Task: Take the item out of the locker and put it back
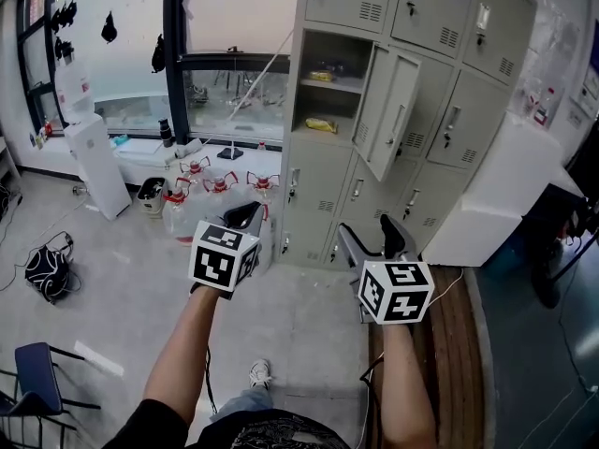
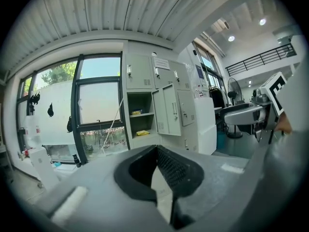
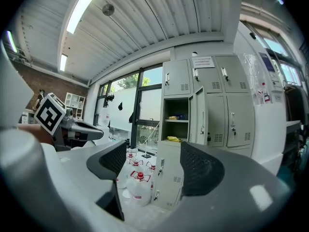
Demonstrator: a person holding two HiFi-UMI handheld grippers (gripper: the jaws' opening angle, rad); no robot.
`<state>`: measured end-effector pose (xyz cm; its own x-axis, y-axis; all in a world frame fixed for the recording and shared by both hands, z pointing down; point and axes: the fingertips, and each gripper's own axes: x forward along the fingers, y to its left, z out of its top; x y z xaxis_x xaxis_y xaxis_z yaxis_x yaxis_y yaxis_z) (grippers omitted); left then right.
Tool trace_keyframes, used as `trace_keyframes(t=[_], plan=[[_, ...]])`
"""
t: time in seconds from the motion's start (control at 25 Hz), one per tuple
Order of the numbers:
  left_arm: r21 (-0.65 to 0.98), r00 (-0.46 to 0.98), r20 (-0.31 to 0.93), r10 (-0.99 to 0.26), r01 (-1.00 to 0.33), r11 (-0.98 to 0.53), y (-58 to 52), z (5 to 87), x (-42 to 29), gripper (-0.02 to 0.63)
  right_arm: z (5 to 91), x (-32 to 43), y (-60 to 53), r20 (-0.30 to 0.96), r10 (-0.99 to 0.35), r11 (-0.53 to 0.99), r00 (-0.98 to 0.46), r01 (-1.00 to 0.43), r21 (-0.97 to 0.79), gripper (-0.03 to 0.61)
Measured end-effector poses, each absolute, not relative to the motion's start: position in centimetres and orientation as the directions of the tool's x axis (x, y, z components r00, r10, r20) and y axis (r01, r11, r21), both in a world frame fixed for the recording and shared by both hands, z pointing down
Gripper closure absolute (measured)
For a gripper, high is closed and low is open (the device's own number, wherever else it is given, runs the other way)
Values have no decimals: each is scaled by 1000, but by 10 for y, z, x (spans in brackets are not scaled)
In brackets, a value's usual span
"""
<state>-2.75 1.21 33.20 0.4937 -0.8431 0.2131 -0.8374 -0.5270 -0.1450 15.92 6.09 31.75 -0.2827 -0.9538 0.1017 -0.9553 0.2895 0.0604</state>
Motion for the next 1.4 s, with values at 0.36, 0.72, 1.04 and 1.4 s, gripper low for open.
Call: trace_keyframes(t=[0.36, 0.72, 1.04, 1.4], plan=[[-157, 516, 224, -827, -818, -553, -99, 321, -46, 612, 308, 146, -41, 124, -962, 250, -242, -967, 49, 216], [-134, 545, 227, -807, -804, -580, -179, 319, -67, 611, 307, 124, -120, 144, -966, 224, -216, -974, 44, 219], [-122, 565, 243, -788, -788, -603, -222, 330, -78, 612, 314, 110, -159, 160, -968, 203, -193, -978, 46, 219], [-108, 585, 236, -776, -778, -619, -243, 333, -79, 612, 315, 106, -182, 170, -970, 186, -174, -981, 58, 221]])
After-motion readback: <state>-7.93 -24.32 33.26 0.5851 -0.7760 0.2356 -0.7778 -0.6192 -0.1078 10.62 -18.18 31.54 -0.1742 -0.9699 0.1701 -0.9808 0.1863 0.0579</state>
